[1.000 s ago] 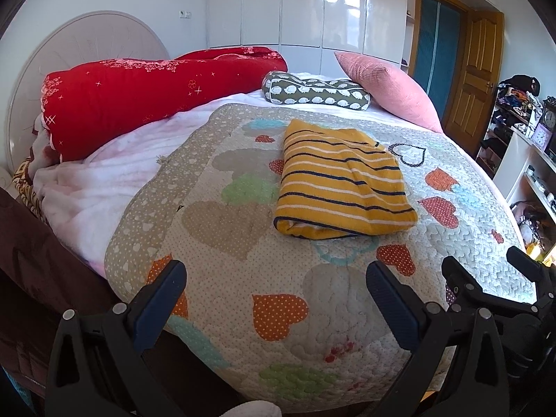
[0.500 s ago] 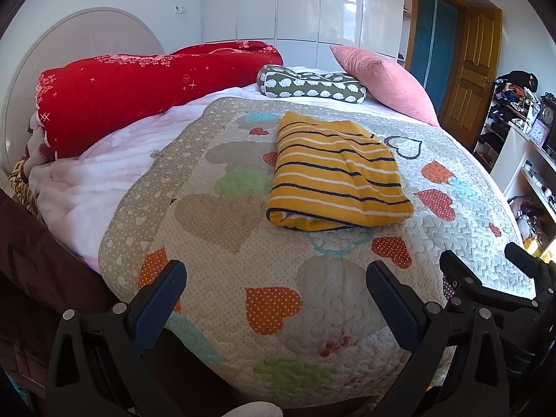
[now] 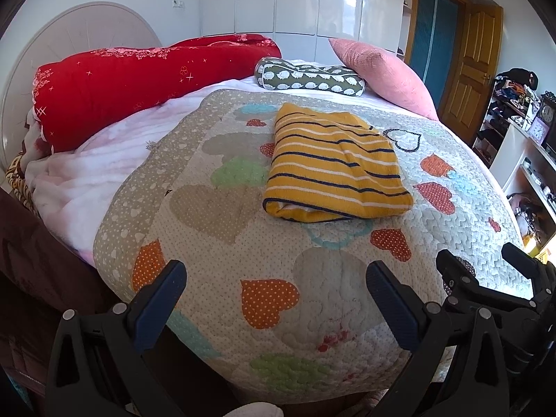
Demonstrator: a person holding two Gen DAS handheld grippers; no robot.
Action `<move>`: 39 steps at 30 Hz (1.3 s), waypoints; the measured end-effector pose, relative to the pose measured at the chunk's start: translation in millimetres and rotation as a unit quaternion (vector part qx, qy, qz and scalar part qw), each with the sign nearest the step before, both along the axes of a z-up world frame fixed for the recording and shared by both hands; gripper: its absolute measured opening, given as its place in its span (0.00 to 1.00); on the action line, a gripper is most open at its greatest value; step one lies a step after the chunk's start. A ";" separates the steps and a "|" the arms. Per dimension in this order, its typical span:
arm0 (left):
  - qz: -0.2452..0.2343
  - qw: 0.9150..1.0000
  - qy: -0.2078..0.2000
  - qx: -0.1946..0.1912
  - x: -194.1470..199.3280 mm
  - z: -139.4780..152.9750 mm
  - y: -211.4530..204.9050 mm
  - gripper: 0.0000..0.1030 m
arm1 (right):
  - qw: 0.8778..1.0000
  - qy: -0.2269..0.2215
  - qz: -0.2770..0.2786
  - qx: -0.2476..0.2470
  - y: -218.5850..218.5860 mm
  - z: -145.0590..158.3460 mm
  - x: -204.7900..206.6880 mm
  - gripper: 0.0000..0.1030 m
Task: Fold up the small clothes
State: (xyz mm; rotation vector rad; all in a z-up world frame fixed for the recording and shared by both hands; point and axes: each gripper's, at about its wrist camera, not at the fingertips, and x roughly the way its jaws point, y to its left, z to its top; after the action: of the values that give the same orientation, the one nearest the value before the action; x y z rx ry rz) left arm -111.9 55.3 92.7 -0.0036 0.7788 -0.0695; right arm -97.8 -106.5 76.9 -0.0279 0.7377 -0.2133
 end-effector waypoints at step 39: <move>0.000 1.000 0.009 -0.010 0.9 -7.1 -0.7 1.00 | 1.000 -0.015 0.026 0.002 3.9 -1.1 -4.2 0.99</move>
State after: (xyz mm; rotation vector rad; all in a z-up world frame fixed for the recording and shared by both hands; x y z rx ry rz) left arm -111.0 54.5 85.7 -0.0226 0.7959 -0.0765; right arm -102.0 -102.6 75.8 -0.0410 0.7067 -0.1621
